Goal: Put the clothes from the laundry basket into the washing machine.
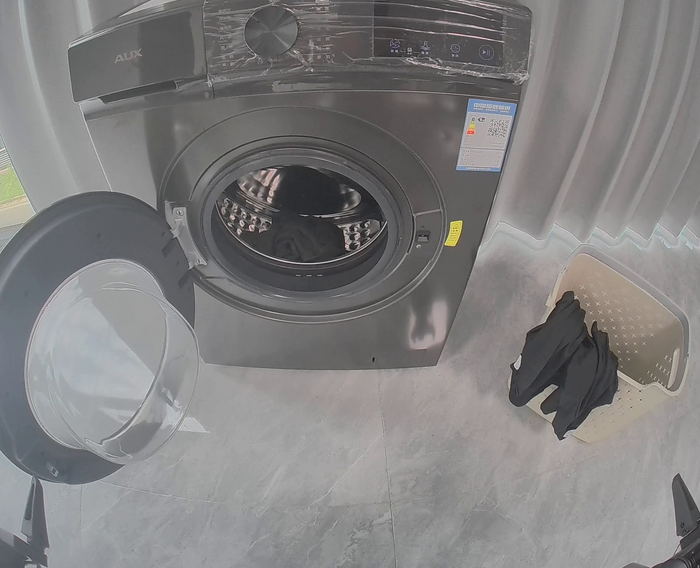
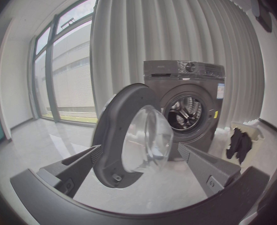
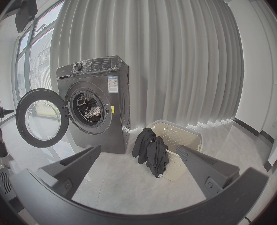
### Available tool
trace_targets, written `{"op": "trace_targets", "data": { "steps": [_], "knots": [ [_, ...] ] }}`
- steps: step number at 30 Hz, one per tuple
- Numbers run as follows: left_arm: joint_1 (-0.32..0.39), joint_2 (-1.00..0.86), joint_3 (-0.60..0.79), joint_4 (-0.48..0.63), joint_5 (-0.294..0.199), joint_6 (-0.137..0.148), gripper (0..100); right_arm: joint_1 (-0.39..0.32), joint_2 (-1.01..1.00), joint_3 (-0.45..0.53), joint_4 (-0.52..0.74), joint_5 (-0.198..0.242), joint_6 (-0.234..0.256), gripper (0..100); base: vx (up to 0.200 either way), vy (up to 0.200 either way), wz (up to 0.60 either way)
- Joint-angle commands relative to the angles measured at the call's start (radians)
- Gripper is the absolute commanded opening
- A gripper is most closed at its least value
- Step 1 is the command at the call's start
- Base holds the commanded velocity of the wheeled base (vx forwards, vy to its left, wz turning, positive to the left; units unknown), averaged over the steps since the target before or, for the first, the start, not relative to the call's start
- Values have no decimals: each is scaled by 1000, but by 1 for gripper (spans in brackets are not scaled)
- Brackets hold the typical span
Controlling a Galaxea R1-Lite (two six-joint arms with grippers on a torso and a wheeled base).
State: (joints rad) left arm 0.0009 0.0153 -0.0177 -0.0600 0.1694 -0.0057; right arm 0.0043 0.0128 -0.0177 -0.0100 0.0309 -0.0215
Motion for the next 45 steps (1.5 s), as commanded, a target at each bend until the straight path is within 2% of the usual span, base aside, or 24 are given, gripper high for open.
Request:
{"op": "trace_targets", "data": {
  "steps": [1, 3, 4, 5, 6, 7, 9, 10, 15, 20, 29, 45],
  "knots": [
    [2, -14, 16, 5, 67, 58, 100, 0, -8, 18, 1, 0, 8, 100, 0, 0, 0],
    [1, -14, 16, 3, 45, 64, 100, 2, -8, 18, 1, 0, 9, 100, 0, 0, 0],
    [-1, -12, 15, 8, -36, 41, 100, 2, -8, 18, 1, 0, 9, 100, 0, 0, 0],
    [1, -14, 15, 11, -100, -7, 100, 0, -8, 18, 1, 0, 9, 100, 0, 0, 0],
    [-1, -14, 16, 16, -123, -36, 100, 0, -8, 18, 1, 0, 9, 100, 0, 0, 0],
    [-1, -12, 15, 35, -166, -54, 100, 0, -8, 18, -1, 0, 8, 100, 0, 0, 0],
    [-1, -12, 16, 55, -162, -11, 100, 2, -7, 18, 1, 0, 8, 100, 0, 0, 0],
    [1, -12, 18, 55, -162, 0, 100, 2, -7, 18, -1, 0, 8, 100, 0, 0, 0],
    [-1, -11, 18, 60, -162, -11, 100, 3, -10, 18, 1, 0, 8, 100, 0, 0, 0],
    [-1, -12, 18, 62, -162, -3, 100, 2, -10, 18, 1, 0, 8, 100, 0, 0, 0],
    [-1, -12, 18, 62, -162, -2, 100, 3, -10, 18, 1, 0, 9, 100, 0, 0, -600],
    [-1, -12, 18, 62, -162, -2, 100, 3, -10, 18, -1, 0, 9, 100, 0, 0, -37]
  ]
}}
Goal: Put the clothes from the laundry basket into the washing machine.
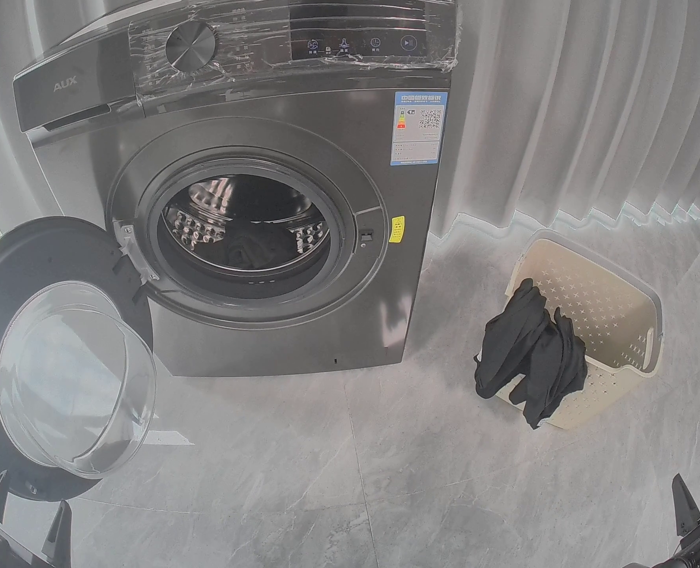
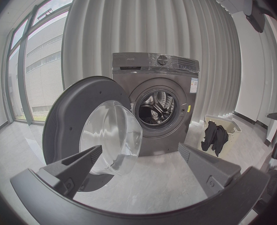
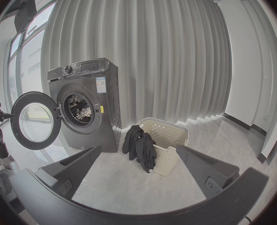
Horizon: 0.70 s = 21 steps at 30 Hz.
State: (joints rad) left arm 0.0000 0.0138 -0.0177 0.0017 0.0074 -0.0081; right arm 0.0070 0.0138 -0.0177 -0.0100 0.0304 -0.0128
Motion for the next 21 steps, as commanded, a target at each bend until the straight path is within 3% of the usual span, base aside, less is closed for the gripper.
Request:
{"op": "trace_targets", "data": {
  "steps": [1, 5, 19, 21],
  "knots": [
    [0, -11, 18, 0, 0, 0, 100, 1, -11, 18, -1, 0, -1, 100, 0, 0, -600],
    [0, -11, 18, 0, -1, 0, 100, 1, -11, 18, -1, 0, 0, 100, 0, 0, -600],
    [0, -11, 18, 0, 0, 0, 100, 1, -11, 18, -1, 0, 0, 100, 0, 0, 0],
    [0, -11, 18, 0, -1, 5, 100, 1, -11, 18, -1, 0, 0, 100, 200, 0, 0]
  ]
}}
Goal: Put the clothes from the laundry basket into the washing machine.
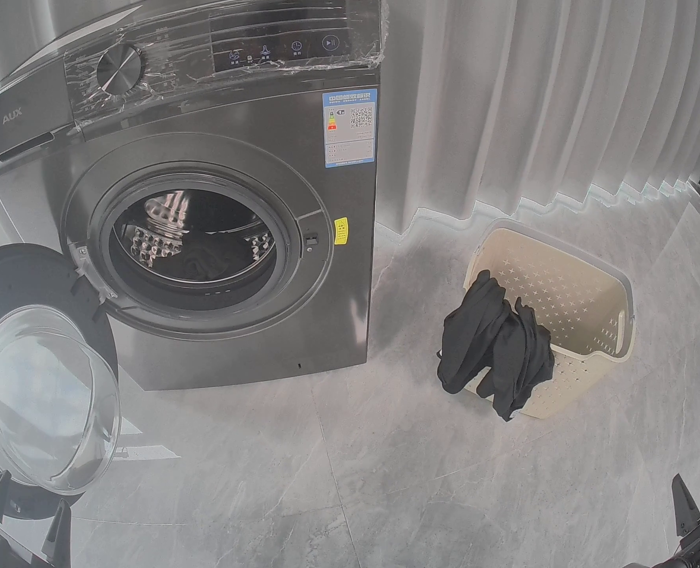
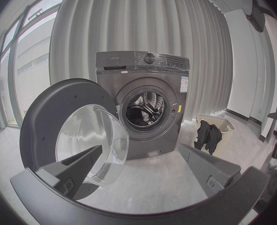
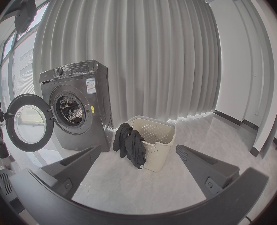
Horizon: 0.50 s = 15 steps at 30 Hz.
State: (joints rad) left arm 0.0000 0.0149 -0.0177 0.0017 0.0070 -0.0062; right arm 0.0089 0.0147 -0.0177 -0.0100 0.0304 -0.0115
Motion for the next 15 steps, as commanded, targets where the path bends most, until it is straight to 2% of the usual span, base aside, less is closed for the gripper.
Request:
{"op": "trace_targets", "data": {
  "steps": [1, 4, 15],
  "knots": [
    [0, -12, 18, 0, -1, 3, 100, -1, -12, 18, -1, 0, -1, 100, 200, 0, 0],
    [0, -12, 18, 0, 1, 0, 100, -1, -12, 18, 1, 0, -1, 100, 200, 0, 0],
    [0, -12, 18, 0, -1, -3, 100, -1, -12, 18, -1, 0, -1, 100, 0, 0, 0]
  ]
}}
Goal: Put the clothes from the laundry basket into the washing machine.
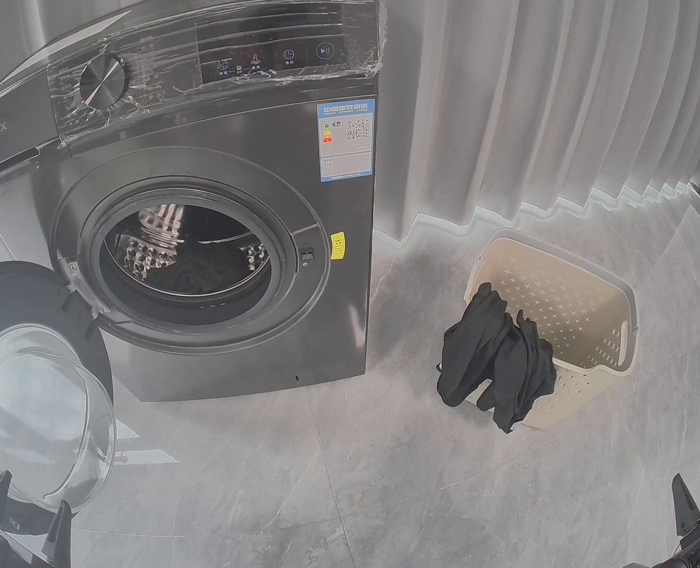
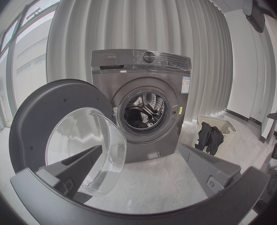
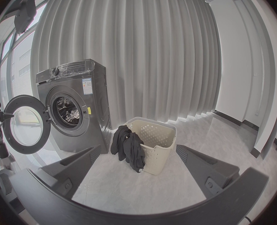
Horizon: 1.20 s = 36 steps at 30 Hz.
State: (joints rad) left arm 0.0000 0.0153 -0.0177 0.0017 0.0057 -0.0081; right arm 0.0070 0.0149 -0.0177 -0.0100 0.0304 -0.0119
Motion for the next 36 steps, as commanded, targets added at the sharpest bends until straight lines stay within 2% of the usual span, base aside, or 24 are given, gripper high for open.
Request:
{"op": "trace_targets", "data": {
  "steps": [1, 7, 14, 23, 36],
  "knots": [
    [0, -12, 18, 0, 0, 3, 100, 1, -12, 18, 1, 0, 0, 100, 0, 0, 0],
    [0, -12, 18, 0, 0, 3, 100, 1, -12, 18, 1, 0, 0, 100, 200, 0, 0],
    [0, -12, 18, 0, 2, 0, 100, 1, -12, 18, 1, 0, -2, 100, 0, 0, 0],
    [0, -12, 18, 0, 2, 0, 100, 1, -12, 18, -1, -1, -3, 100, 0, 0, -600],
    [0, -12, 18, 0, 0, 0, 100, 1, -12, 18, -1, 0, -2, 100, 0, 0, 0]
  ]
}}
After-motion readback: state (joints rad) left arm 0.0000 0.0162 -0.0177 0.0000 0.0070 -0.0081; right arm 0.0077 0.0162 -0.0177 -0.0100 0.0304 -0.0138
